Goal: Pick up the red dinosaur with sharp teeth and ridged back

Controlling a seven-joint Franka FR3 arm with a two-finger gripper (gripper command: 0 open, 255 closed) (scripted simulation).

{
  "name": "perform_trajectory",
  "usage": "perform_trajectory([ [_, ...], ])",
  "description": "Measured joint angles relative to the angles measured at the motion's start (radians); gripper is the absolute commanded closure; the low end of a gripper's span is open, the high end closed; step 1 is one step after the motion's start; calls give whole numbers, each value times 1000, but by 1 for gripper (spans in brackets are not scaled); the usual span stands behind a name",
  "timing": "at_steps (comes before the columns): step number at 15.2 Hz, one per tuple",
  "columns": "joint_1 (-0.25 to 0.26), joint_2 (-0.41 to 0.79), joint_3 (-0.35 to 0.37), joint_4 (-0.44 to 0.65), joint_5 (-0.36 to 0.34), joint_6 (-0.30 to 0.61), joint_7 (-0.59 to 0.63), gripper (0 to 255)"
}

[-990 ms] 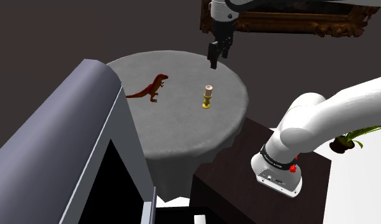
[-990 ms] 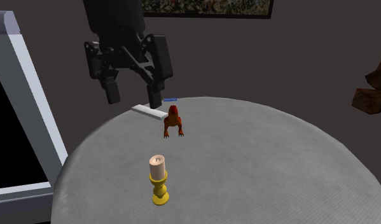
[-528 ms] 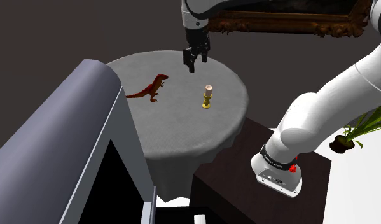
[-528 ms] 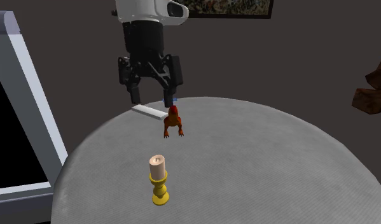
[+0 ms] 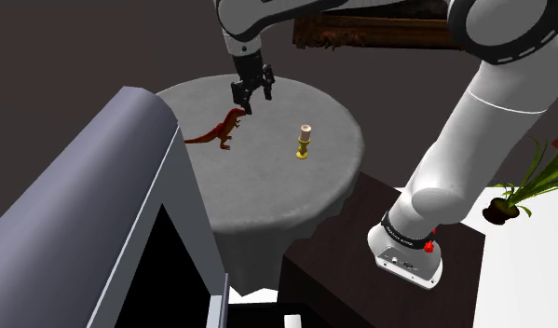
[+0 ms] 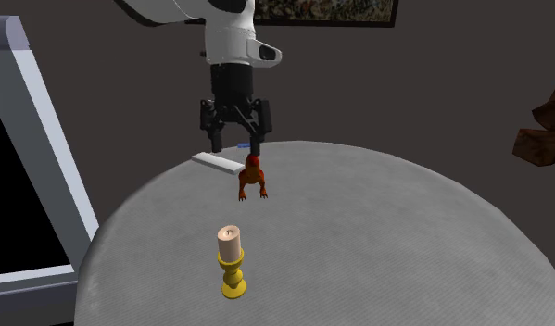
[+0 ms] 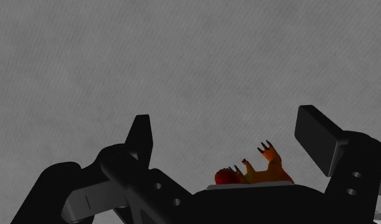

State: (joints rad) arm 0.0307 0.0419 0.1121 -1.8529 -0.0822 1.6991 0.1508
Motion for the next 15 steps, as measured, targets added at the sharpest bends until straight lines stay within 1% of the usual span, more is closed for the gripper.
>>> perform_trajectory([
  [3,14,139,9,131,-8,-26,34,0],
  [8,46,381,15,398,-21,-106,81,0],
  [9,52,435,14,461,-23,-125,87,0],
  [11,73,568,13,634,-29,-186,103,0],
  [12,76,600,12,670,-30,-198,105,0],
  [15,77,626,10,671,-31,-177,108,0],
])
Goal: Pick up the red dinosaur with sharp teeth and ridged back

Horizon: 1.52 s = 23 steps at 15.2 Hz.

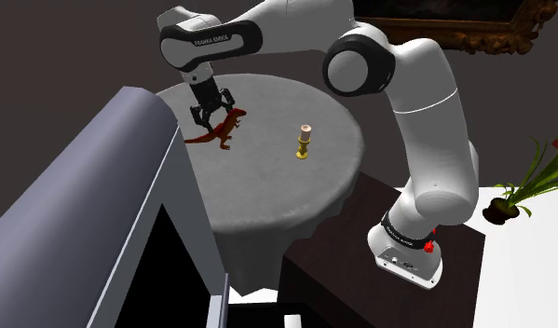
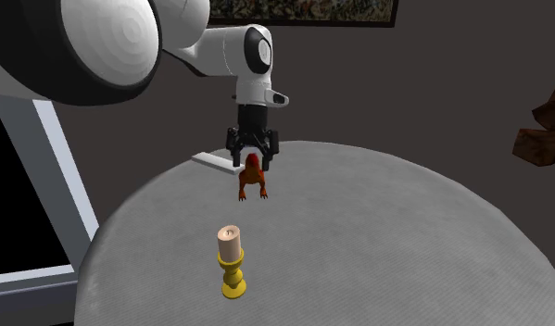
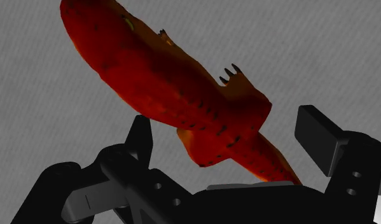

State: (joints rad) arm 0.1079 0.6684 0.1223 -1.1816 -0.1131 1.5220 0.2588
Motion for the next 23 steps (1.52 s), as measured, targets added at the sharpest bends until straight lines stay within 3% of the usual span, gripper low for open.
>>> perform_trajectory([
  [5,0,16,-1,-29,-1,44,4,0],
  [6,0,17,-1,-31,-1,47,4,255],
  [16,0,17,-1,-31,-2,50,5,255],
  [23,1,1,0,19,0,-17,-2,255],
])
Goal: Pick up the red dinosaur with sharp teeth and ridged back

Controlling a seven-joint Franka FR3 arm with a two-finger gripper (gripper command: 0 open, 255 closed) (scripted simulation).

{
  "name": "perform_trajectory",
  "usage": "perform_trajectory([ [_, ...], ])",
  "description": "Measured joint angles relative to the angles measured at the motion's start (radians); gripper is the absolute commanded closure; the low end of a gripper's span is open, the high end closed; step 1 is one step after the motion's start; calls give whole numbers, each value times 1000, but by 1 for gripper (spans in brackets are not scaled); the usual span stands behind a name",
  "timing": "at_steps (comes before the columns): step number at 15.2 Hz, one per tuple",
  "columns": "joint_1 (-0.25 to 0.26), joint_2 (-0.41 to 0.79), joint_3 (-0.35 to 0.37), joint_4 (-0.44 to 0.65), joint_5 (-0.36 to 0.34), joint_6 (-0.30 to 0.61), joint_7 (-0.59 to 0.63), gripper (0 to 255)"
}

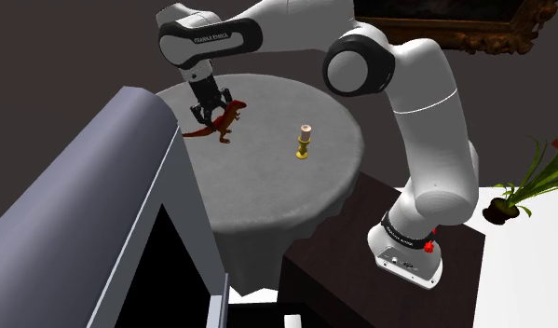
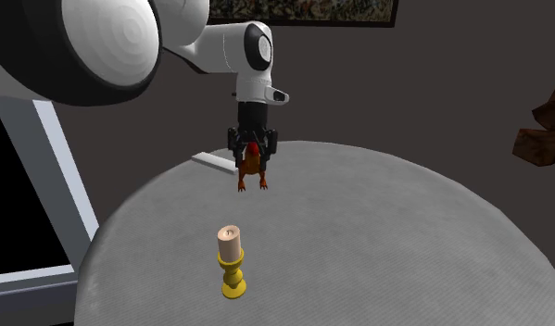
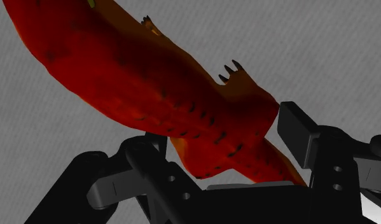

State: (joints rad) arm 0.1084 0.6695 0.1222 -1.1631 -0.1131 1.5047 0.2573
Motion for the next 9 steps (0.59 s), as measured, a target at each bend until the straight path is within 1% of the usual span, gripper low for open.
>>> perform_trajectory([
  [9,10,15,0,145,0,-130,-5,255],
])
